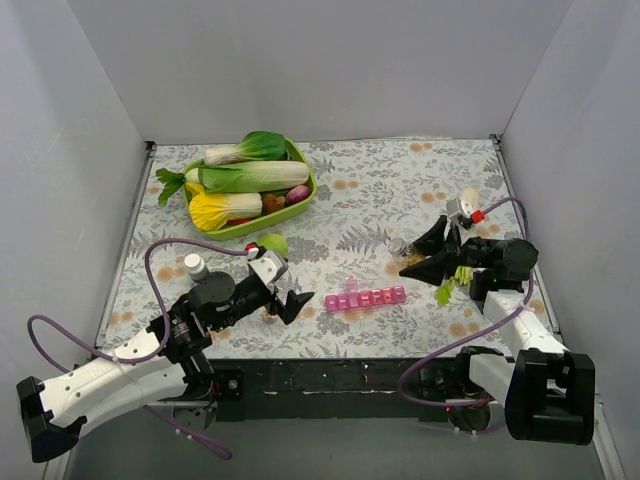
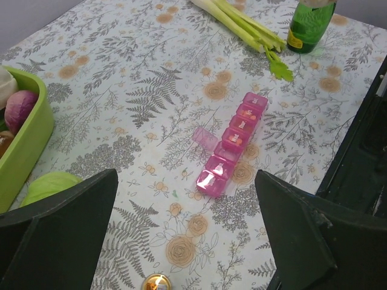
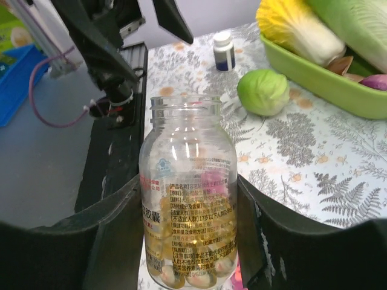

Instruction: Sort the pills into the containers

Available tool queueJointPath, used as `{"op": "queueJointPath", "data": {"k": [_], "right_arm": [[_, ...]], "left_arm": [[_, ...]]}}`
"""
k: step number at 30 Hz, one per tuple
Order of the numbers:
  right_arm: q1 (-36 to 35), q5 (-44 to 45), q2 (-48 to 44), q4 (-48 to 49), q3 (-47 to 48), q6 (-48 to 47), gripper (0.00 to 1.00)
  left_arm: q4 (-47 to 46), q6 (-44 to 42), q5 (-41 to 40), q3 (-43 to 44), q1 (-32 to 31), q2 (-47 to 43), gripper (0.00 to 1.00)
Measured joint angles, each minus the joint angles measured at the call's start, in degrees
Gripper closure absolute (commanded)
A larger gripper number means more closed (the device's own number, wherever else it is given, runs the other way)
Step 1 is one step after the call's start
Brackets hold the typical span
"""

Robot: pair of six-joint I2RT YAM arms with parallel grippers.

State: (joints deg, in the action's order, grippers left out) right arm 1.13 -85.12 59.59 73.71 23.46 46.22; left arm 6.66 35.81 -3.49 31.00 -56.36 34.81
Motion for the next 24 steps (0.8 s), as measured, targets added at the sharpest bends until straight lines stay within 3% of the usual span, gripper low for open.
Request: {"op": "queueJointPath", "data": {"k": [6,9,12,18,24], "right_arm": [[0.6,5.5,1.5,-19.3,7.7,-16.9,0.95],[-0.8,14.5,3.2,-46.6,19.7,-38.2,0.95],[-5.0,19.3,3.1,-61.4,25.6,-51.9,0.94],[-8.5,21.5,0.9,-85.6,25.5,-77.0,0.94],[-13.0,27.1,-0.9,-97.6,19.6,-93.2,0.94]], "left_arm": [[-0.7,-0.9,-0.6,-1.2,0.0,-0.1,0.02],[-0.7,-1.1,-0.7,-1.3,0.0,-0.3,0.02],[-0.9,-1.1,-0.6,-1.3,0.0,-0.5,0.02],[-2.0,-1.5,-0.5,-2.4,0.0,-1.1,0.02],[-2.5,-1.7,-0.6,-4.8,0.0,-1.3,0.02]]}}
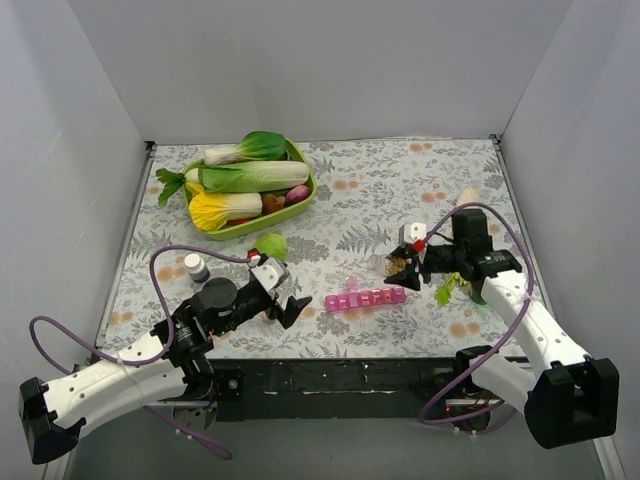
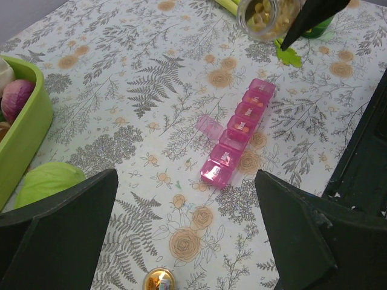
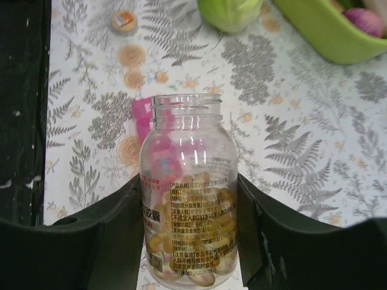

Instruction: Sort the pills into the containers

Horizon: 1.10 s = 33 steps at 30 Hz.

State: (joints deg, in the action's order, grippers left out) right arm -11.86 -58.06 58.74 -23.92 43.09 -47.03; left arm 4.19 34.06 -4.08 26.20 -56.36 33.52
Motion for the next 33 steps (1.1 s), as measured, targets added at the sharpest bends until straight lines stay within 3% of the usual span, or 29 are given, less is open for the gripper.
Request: {"op": "queueJointPath", "data": {"k": [9,18,33], "right_arm": [[-8.6,11.3,2.0,-3.4,-5.5,-8.6,0.94],[-16.0,21.2,8.3,-3.1,-5.5,-9.9,0.95],[-21.6,33.7,13.0,-5.7,-1.2,-8.2,0.95]], "left_arm": [[-0.3,-0.2,0.0,-2.6,0.0,-1.9,0.02],[0.3,-2.4,0.5,-3.3,0.0,-4.0,0.02],[2.4,-4.0,1.4,-3.3,0.0,-4.0,0.02]]}}
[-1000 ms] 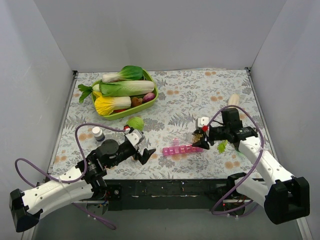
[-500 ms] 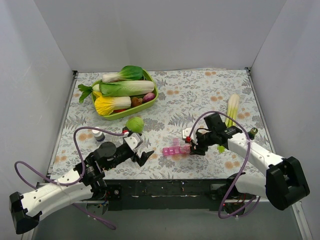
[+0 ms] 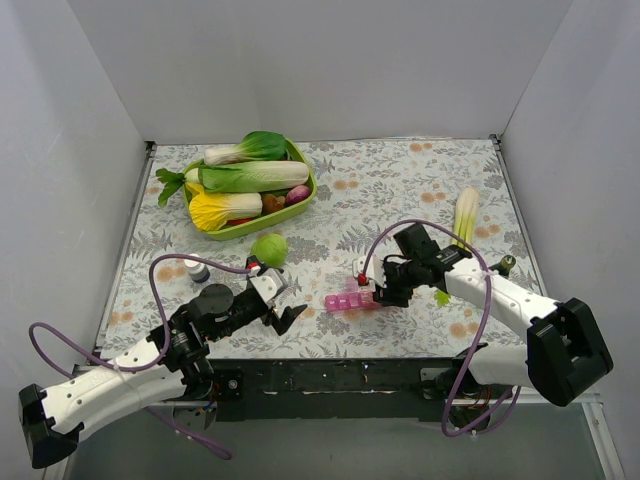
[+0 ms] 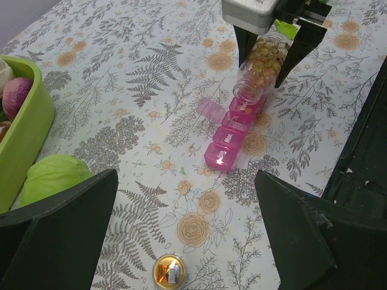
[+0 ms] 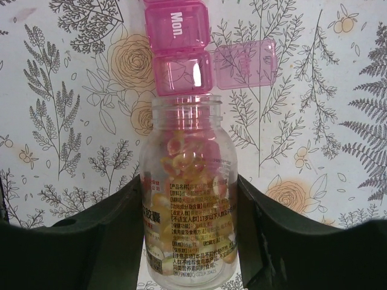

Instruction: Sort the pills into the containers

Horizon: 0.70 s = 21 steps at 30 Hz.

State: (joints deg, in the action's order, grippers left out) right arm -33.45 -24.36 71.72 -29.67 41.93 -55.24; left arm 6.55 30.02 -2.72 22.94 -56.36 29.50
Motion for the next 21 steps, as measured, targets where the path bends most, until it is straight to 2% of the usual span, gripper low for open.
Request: {"op": "queueJointPath", "data": {"k": [21], "right_arm": [[-5.3,8.5,3.7,-4.5,3.9,1.1,0.95]], "left_arm": [[0.5,-0.5,0.5,0.0,0.0,-0.9,0.02]]}}
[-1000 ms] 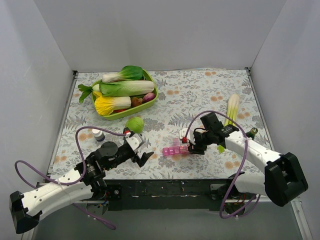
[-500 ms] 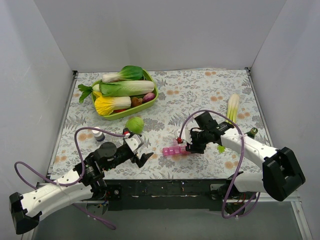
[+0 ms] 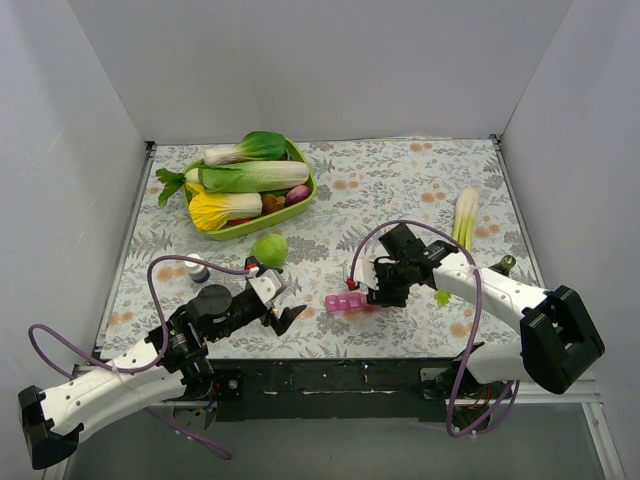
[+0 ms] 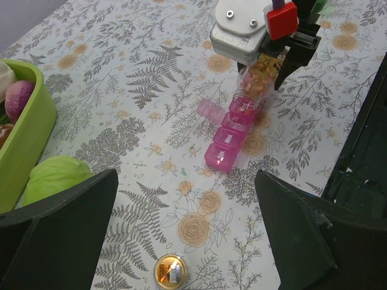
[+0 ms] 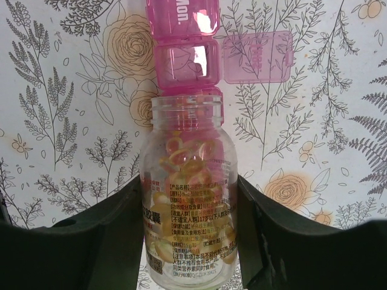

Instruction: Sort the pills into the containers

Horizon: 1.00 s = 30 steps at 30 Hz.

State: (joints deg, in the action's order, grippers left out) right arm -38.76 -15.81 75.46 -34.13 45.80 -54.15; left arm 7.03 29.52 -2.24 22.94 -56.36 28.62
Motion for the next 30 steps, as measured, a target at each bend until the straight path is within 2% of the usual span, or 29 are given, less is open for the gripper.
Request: {"op": "queueJointPath", "data": {"k": [30], "right_arm": [[-5.2,7.0,4.7,-3.9,5.5,0.7,0.96]], "left_arm": [[0.4,-0.2,-0.8,0.0,0.0,-0.3,0.02]]}}
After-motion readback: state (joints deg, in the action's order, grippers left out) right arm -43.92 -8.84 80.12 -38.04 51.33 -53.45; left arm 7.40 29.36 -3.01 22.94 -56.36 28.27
